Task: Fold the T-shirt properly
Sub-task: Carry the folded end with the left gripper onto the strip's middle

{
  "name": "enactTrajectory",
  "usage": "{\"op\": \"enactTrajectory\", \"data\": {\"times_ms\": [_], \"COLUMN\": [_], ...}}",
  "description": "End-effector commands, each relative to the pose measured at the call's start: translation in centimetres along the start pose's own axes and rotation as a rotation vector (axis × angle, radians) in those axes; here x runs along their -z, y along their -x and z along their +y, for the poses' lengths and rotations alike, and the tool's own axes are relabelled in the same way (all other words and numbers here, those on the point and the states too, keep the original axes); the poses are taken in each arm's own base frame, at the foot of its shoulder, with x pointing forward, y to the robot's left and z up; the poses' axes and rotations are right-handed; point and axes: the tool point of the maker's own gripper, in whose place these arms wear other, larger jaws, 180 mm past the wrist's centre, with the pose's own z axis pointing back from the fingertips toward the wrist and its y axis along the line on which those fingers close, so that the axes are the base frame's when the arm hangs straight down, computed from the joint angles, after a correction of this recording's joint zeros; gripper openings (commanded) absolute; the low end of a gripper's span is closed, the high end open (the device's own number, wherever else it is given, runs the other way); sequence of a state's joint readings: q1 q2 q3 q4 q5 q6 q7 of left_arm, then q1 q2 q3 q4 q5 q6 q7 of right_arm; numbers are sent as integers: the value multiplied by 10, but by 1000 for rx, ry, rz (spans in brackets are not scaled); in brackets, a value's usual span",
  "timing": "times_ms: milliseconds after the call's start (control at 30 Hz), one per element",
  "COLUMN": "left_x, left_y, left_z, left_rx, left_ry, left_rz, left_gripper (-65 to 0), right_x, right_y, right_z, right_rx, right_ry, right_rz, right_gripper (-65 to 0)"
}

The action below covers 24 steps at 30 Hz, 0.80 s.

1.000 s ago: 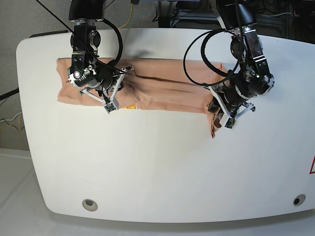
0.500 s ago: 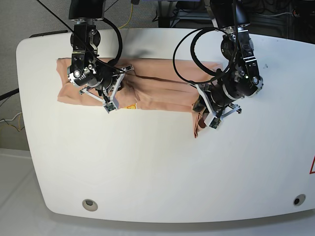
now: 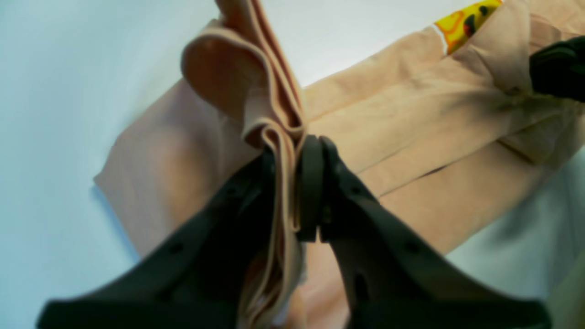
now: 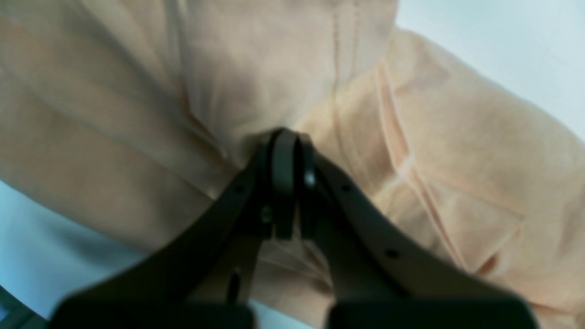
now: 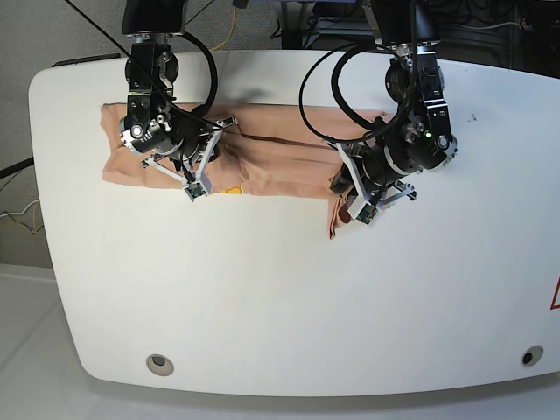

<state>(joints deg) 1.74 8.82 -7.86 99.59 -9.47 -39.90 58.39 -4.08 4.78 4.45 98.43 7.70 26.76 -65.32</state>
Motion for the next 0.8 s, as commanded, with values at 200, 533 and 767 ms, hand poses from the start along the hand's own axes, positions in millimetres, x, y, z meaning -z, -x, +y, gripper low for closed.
{"op": "enactTrajectory", "data": {"times_ms": [200, 533, 767], "left_x": [4, 17, 27], "left_y": [-7, -2, 5], "left_z": [-26, -72, -79], "left_rx": [28, 21, -5], "left_ry": [63, 204, 234], "left_rz": [-43, -79, -81], "left_gripper": [-627, -627, -627], "right_x": [-1, -1, -1], "right_y": [3, 3, 2], "right_z": [-2, -2, -2], "right_rx": [-3, -1, 0], "right_ry": [6, 7, 5], "right_rz": [15, 15, 14], "right_gripper": [-650, -650, -650]}}
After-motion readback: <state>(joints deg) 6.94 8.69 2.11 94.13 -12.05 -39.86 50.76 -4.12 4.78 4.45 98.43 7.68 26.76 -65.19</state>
